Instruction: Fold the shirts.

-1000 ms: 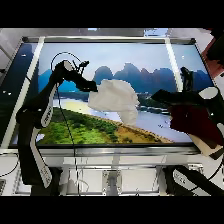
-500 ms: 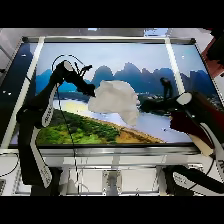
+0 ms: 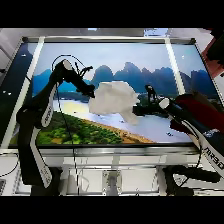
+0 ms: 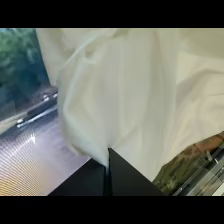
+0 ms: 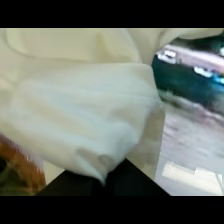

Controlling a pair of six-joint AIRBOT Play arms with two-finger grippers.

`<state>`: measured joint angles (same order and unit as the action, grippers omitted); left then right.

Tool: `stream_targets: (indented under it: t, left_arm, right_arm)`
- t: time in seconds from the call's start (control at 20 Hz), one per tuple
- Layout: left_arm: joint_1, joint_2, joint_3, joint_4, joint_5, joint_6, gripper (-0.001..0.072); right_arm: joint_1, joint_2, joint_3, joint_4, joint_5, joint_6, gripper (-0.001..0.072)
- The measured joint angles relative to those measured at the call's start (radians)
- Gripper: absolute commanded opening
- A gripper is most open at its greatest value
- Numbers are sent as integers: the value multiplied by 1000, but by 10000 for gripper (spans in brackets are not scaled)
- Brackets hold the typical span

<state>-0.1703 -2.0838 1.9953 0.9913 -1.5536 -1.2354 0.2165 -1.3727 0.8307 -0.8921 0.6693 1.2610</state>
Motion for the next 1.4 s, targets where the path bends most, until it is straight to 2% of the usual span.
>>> stream_targets:
  t: [0.15, 0.35, 0.6, 0.85, 1.0, 1.15, 1.4]
  left_arm:
    - [0, 52, 71, -6, 1, -18, 6]
    - [2, 245, 108, -6, 16, -26, 6]
    - [2, 589, 118, -6, 56, -44, 6]
    - [2, 939, 120, -6, 146, -48, 5]
    - [2, 1080, 121, 40, 216, -52, 5]
    - [2, 1136, 80, 119, 226, -79, 5]
    - [2, 1160, -291, 167, 90, -151, 6]
  right_arm:
    - [-34, 40, 0, 8, -13, -1, 35]
    - [-91, 222, 53, -25, 93, -3, 34]
    - [-116, 526, 293, -109, 264, -3, 33]
    - [-120, 702, 576, -127, 339, -3, 33]
    - [-121, 737, 692, -123, 336, -3, 33]
    - [-121, 725, 740, -123, 278, -8, 32]
    - [-119, 516, 763, -68, 224, -27, 33]
